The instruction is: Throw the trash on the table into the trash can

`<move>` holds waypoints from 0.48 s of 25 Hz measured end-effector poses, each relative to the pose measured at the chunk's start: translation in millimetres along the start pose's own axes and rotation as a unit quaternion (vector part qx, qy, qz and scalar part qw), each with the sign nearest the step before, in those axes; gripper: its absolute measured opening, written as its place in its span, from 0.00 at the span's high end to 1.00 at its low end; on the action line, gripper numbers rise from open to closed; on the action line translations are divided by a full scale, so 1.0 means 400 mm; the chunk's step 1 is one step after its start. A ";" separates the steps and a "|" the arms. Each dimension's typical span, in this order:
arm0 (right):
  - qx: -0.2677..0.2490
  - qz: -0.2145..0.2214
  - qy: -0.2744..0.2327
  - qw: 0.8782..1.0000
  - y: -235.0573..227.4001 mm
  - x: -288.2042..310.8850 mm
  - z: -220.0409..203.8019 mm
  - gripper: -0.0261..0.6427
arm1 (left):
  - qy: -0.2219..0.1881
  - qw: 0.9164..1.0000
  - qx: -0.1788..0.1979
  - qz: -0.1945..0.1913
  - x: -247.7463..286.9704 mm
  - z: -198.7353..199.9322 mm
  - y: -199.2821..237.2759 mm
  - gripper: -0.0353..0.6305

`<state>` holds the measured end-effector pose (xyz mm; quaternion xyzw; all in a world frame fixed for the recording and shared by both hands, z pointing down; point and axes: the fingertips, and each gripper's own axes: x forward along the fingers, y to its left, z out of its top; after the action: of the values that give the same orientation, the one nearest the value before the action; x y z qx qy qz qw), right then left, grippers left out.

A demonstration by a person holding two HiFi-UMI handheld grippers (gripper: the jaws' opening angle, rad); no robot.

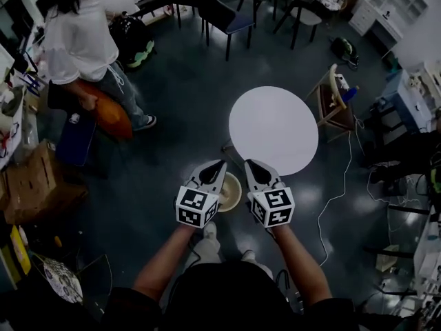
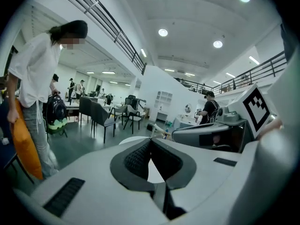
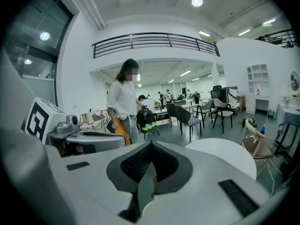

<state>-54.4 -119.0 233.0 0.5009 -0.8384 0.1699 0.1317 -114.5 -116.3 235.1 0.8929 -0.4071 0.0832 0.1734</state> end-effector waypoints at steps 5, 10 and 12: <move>-0.006 0.007 -0.025 1.000 -0.039 -0.123 0.025 0.93 | -0.017 1.000 0.009 0.007 -0.020 0.026 -0.131 0.92; -0.009 0.016 -0.051 0.999 -0.050 -0.267 0.034 0.93 | -0.033 0.999 0.024 0.015 -0.063 0.047 -0.266 0.92; -0.011 0.020 -0.060 0.998 -0.051 -0.332 0.033 0.93 | -0.037 0.999 0.033 0.018 -0.084 0.051 -0.329 0.92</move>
<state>24.5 -27.6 172.4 0.4915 -0.8566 0.1328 0.0836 -36.6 -20.4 174.7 0.8931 -0.4262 0.0668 0.1277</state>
